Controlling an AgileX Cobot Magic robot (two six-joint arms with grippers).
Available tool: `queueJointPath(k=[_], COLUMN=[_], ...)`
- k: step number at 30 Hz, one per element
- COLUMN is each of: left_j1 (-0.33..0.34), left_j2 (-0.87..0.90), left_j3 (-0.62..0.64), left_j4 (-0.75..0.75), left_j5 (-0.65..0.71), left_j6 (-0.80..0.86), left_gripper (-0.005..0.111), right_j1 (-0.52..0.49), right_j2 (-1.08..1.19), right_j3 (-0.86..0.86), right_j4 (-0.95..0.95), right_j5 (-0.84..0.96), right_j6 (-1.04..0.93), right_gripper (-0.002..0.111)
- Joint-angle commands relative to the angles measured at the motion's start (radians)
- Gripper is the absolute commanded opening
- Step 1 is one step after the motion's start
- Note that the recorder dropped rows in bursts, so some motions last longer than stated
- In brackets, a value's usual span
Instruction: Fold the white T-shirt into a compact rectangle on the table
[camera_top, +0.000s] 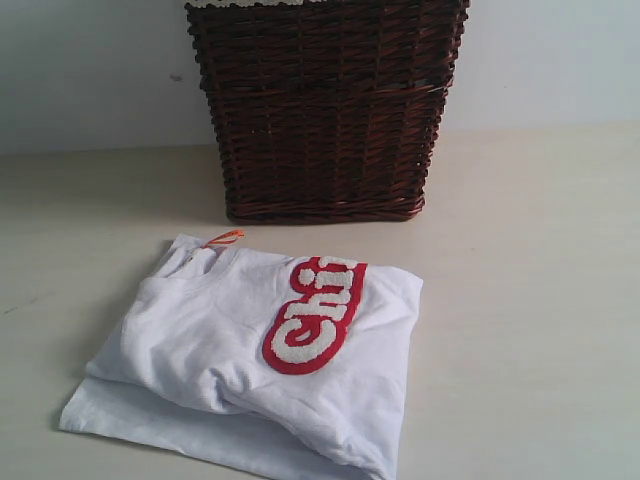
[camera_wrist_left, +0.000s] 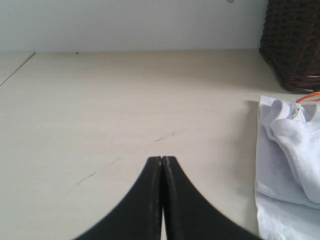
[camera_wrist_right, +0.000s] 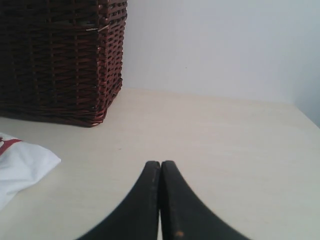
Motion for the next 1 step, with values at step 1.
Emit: queueJointPath(k=[1], left_j1=[0.000], left_j2=[-0.006], left_j3=[0.000], left_j4=[0.001], left_j5=[-0.009], left_j6=[-0.004], left_gripper=[0.000], right_j1=[-0.006], right_j2=[-0.005], right_j3=[0.005], right_j4=[-0.003], right_j5=[0.003], right_j6=[-0.009], right_gripper=[0.000])
